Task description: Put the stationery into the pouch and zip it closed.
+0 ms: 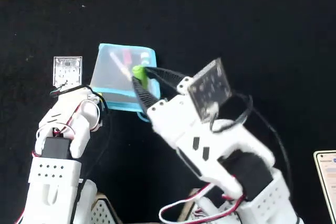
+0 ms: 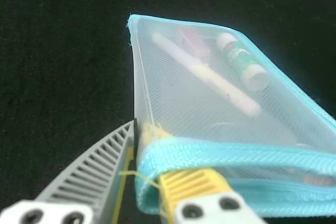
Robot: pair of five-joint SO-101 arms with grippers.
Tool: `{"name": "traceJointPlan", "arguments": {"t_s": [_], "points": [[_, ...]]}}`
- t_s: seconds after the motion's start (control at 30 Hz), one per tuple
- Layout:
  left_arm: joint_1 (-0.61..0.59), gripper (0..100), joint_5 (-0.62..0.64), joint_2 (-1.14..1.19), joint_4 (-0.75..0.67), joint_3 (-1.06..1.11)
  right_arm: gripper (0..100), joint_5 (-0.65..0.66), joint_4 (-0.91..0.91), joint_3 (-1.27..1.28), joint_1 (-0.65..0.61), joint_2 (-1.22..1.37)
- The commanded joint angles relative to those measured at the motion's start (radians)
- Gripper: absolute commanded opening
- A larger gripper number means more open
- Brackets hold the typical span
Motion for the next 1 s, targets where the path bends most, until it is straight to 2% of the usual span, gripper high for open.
{"name": "traceJointPlan", "arguments": {"t_s": [0.0, 0.37, 0.67, 0.97], "points": [[-0.007, 3, 0.006, -0.014, -0.018, -0.005, 1.1, 0.011, -0.264, 0.159, -0.064, -0.107], [-0.007, 3, 0.006, -0.014, -0.018, -0.005, 1.1, 0.011, -0.591, 0.461, -0.086, -0.22], [-0.007, 3, 0.006, -0.014, -0.018, -0.005, 1.1, 0.012, -0.991, 0.694, -0.075, -0.219], [-0.007, 3, 0.006, -0.012, -0.02, -0.005, 1.1, 0.012, -1.031, 0.759, 0.051, -0.219]]}}
